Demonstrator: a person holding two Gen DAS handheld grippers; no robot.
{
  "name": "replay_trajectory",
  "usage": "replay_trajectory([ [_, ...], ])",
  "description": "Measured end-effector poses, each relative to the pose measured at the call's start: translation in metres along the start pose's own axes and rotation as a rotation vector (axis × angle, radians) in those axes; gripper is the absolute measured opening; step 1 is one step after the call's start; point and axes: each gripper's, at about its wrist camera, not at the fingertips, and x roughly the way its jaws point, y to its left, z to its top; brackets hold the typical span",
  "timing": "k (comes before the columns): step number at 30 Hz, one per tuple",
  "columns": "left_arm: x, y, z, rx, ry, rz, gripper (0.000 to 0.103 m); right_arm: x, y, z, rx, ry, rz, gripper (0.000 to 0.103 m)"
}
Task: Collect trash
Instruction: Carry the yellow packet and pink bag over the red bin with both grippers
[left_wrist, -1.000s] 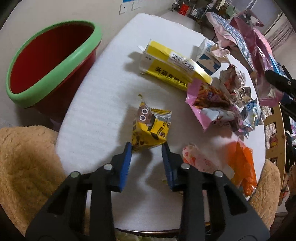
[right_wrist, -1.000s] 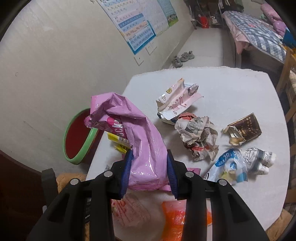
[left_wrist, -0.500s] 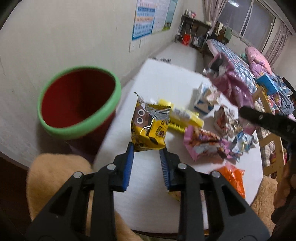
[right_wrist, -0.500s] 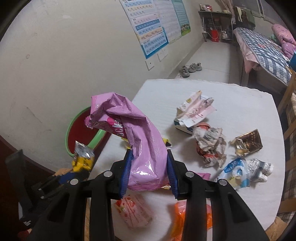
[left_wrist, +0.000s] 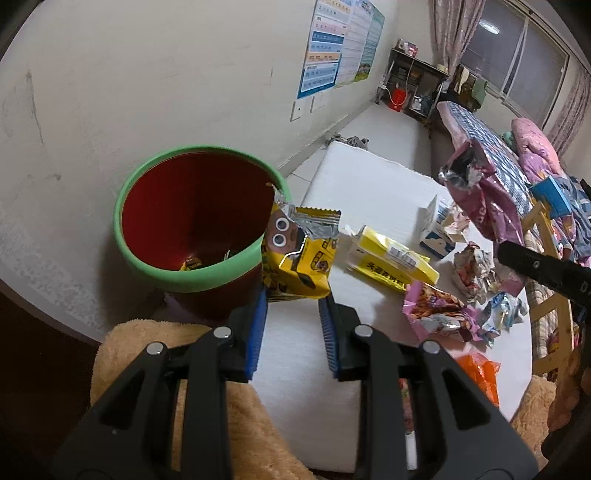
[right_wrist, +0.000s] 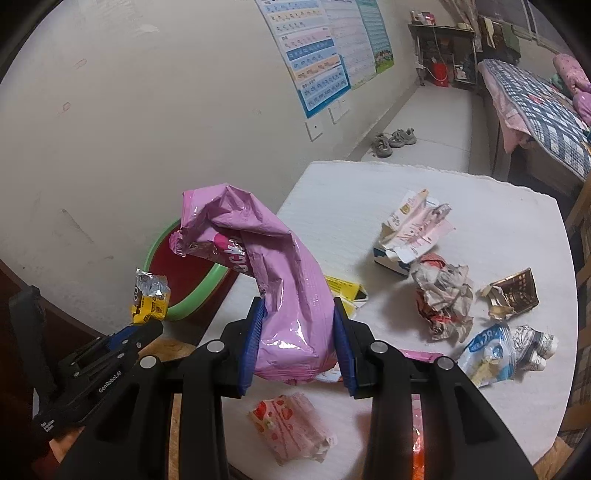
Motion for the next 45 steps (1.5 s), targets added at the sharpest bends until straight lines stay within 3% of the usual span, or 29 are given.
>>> replay_trajectory([
  [14,0.0,0.021,0.005,-0.039,-0.026,0.031,0.027,0.015,0.036,0.009,-0.081,0.015,0.03,0.036],
  [30,-0.012,0.063,0.021,-0.073,-0.09,0.134,0.027,0.047,0.075,0.019,-0.166,0.066,0.068,0.036],
  [45,0.019,0.099,0.046,-0.109,-0.084,0.176,0.027,0.109,0.109,0.058,-0.24,0.143,0.087,0.036],
])
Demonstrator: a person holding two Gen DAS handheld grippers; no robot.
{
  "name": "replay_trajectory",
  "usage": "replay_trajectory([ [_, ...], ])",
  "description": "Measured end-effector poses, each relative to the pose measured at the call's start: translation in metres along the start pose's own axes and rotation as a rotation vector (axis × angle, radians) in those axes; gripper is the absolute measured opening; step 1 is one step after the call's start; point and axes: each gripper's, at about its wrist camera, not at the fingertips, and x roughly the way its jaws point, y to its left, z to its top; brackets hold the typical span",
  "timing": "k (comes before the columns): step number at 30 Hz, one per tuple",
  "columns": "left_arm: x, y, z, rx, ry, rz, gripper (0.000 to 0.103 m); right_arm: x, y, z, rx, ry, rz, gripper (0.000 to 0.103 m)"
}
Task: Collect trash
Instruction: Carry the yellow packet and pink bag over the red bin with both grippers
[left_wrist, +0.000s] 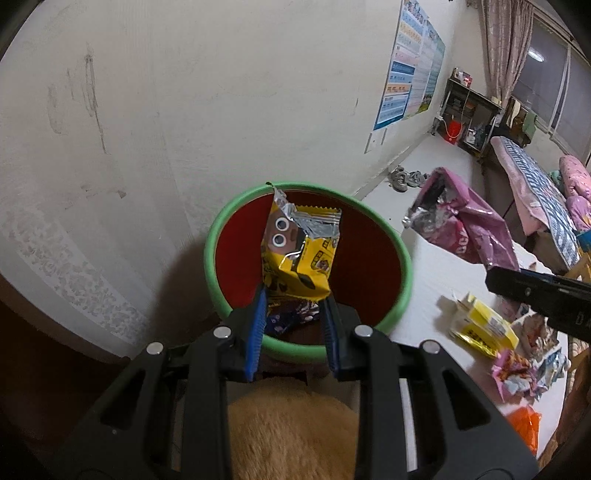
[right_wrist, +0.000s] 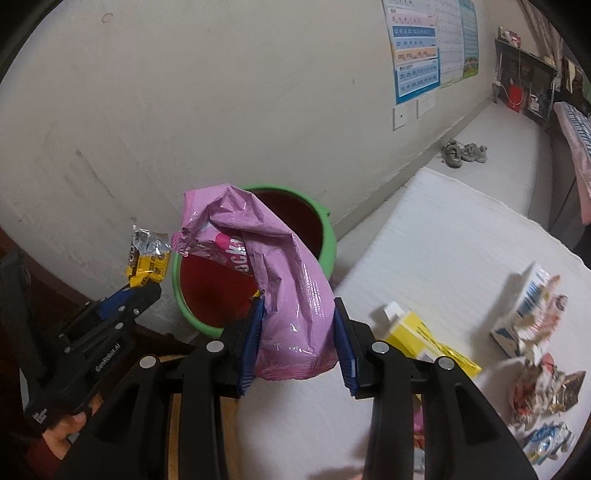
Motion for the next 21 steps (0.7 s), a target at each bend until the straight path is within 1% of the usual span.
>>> replay_trajectory([
  [6,0.008,0.006,0.01,-0.019,-0.005,-0.001,0.027,0.02,0.01,0.024,0.012,0.008,0.018,0.036],
  [9,0.011,0.01,0.015,-0.024,-0.004,0.011,0.027,0.027,0.018,0.033,0.0,0.003,0.016,0.037],
  [14,0.017,0.014,0.021,-0.009,-0.016,0.038,0.027,0.034,0.023,0.04,-0.007,0.004,0.014,0.037],
  [21,0.025,0.014,0.027,0.002,-0.012,0.036,0.027,0.044,0.024,0.042,-0.011,0.019,0.008,0.037],
])
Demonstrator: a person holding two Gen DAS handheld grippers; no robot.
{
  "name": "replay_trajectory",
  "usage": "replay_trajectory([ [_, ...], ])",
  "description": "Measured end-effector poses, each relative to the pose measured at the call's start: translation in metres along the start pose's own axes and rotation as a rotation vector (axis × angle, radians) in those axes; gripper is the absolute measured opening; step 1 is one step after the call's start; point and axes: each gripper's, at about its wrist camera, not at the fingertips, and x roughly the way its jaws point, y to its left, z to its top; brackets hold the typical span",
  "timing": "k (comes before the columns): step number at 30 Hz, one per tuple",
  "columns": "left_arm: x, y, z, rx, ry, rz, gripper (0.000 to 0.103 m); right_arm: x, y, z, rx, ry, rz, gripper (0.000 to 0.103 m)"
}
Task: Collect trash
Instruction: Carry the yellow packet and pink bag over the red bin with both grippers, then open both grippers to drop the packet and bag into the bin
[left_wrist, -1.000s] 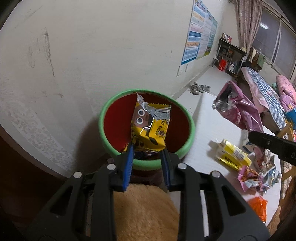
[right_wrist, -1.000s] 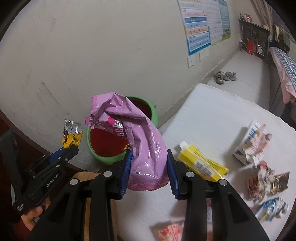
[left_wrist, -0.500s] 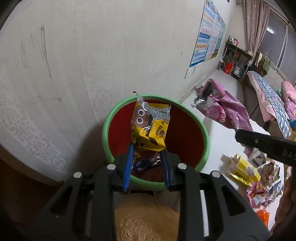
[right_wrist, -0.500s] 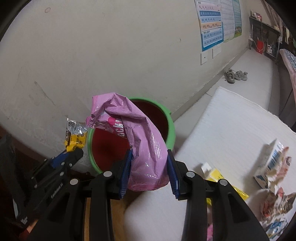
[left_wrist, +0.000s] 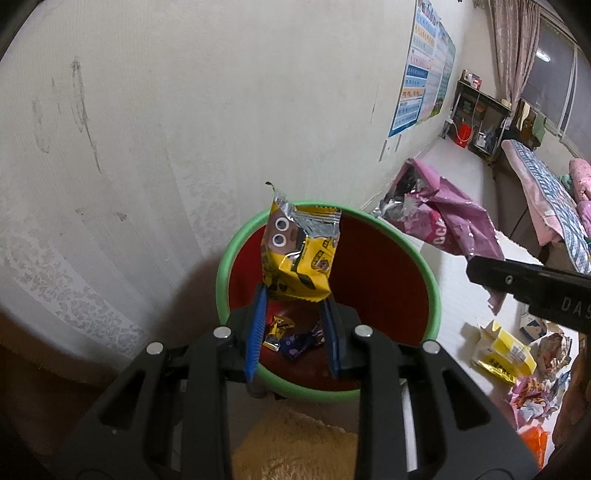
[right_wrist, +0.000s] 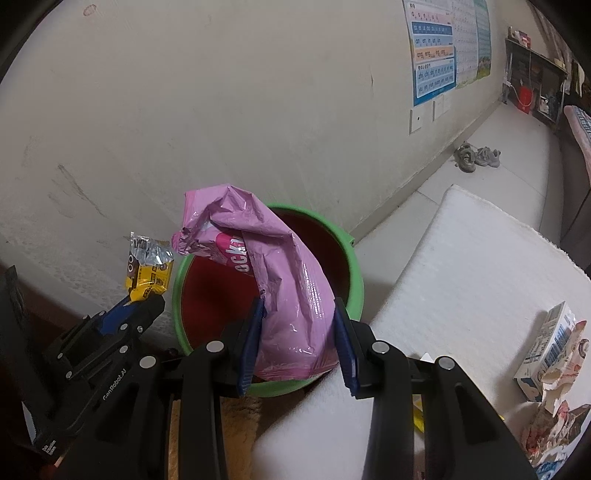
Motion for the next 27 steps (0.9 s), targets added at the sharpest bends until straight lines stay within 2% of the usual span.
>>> replay_trajectory([
  [6,0.005,-0.001,-0.001,0.005,0.014,0.003,0.027,0.005,0.004,0.004,-0.009,0.001,-0.003,0.037],
  [9,0.008,-0.004,0.0,0.004,0.022,0.011,0.028,0.006,0.005,0.008,-0.01,-0.002,-0.006,0.04],
  [11,0.011,-0.002,0.0,-0.012,0.031,0.013,0.035,0.005,0.005,0.01,-0.006,-0.019,-0.012,0.049],
  [13,0.012,-0.001,0.0,-0.026,0.03,0.007,0.05,0.003,0.003,0.011,0.0,-0.034,-0.011,0.055],
  [15,0.011,0.0,-0.001,-0.03,0.021,0.017,0.053,0.001,0.001,0.011,0.006,-0.039,-0.012,0.057],
  [27,0.001,-0.008,-0.005,-0.014,0.027,0.021,0.057,-0.032,-0.019,-0.013,0.048,-0.056,-0.004,0.057],
])
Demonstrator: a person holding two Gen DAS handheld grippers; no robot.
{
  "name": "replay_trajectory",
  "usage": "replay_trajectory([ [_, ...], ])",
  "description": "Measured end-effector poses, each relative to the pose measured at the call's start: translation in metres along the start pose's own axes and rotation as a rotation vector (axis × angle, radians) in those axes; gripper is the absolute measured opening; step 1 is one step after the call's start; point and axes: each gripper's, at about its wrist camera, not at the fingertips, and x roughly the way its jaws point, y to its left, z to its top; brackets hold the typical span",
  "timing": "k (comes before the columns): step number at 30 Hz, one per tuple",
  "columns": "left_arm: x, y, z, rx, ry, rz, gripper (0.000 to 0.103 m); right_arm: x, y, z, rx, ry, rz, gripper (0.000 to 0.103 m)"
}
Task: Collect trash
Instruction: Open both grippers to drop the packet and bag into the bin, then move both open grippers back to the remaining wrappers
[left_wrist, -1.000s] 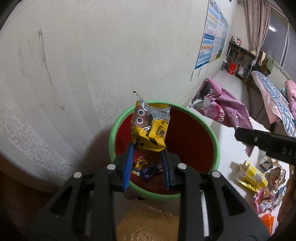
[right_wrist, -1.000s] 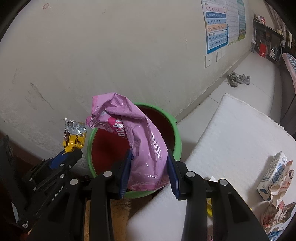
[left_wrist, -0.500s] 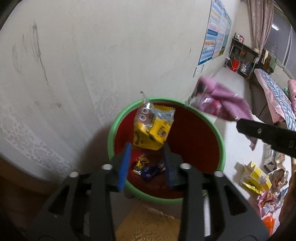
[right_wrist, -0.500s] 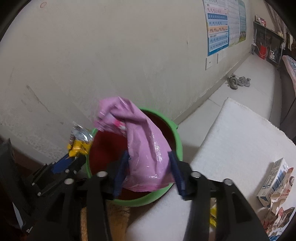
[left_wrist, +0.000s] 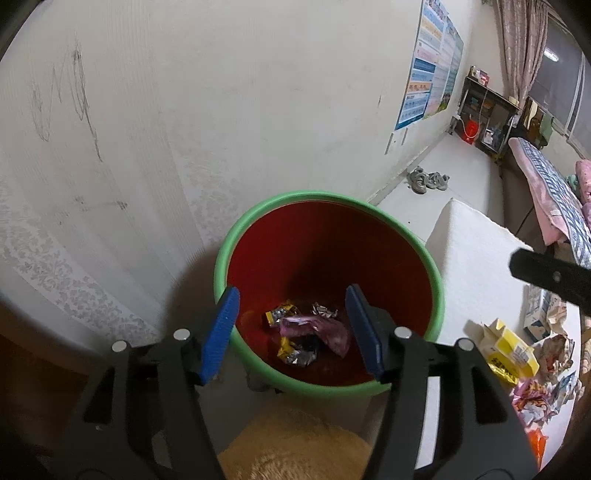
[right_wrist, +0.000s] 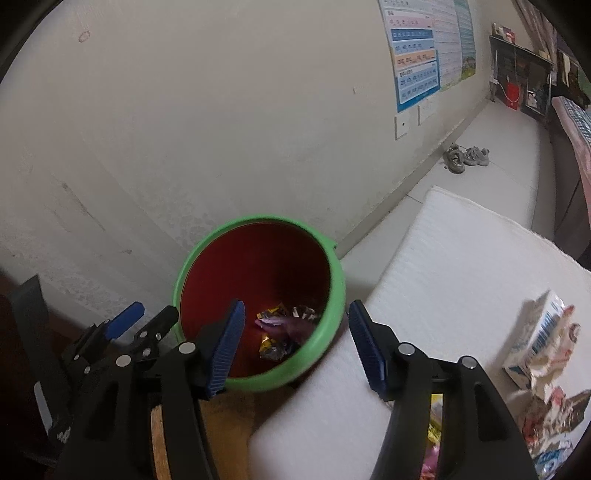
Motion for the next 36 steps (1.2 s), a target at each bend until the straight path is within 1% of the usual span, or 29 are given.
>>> replay_trajectory([
  [4,-0.011,-0.007,-0.006,0.011,0.0,-0.01,0.058,-0.022,-0.011,-0.02,-0.02,-0.011,-0.029,0.061],
  [10,-0.028,-0.028,-0.027,0.052,0.026,-0.048,0.058,-0.055,-0.046,-0.064,-0.008,0.002,-0.118,0.061],
  [14,-0.036,-0.056,-0.049,0.111,0.069,-0.101,0.058,-0.076,-0.078,-0.099,0.061,0.019,-0.172,0.061],
  [21,-0.044,-0.118,-0.096,0.225,0.165,-0.227,0.059,-0.097,-0.118,-0.156,0.173,0.062,-0.222,0.061],
  [22,-0.046,-0.126,-0.103,0.242,0.176,-0.246,0.063,-0.099,-0.122,-0.165,0.183,0.07,-0.229,0.061],
  [24,-0.051,-0.141,-0.117,0.279,0.203,-0.299,0.068,-0.102,-0.127,-0.179,0.188,0.086,-0.248,0.062],
  [26,-0.056,-0.155,-0.131,0.331,0.23,-0.339,0.07,-0.104,-0.132,-0.192,0.186,0.104,-0.273,0.062],
  [29,-0.056,-0.17,-0.151,0.384,0.272,-0.364,0.073,-0.108,-0.14,-0.206,0.204,0.119,-0.285,0.062],
  [30,-0.054,-0.175,-0.158,0.393,0.302,-0.378,0.073,-0.109,-0.142,-0.21,0.216,0.125,-0.287,0.062],
  [32,-0.049,-0.183,-0.169,0.407,0.343,-0.375,0.073,-0.112,-0.146,-0.217,0.237,0.135,-0.291,0.063],
  [34,-0.048,-0.186,-0.172,0.422,0.359,-0.379,0.073,-0.115,-0.147,-0.223,0.264,0.134,-0.285,0.068],
  [36,-0.046,-0.19,-0.174,0.432,0.377,-0.383,0.075,-0.123,-0.149,-0.232,0.308,0.124,-0.265,0.07],
])
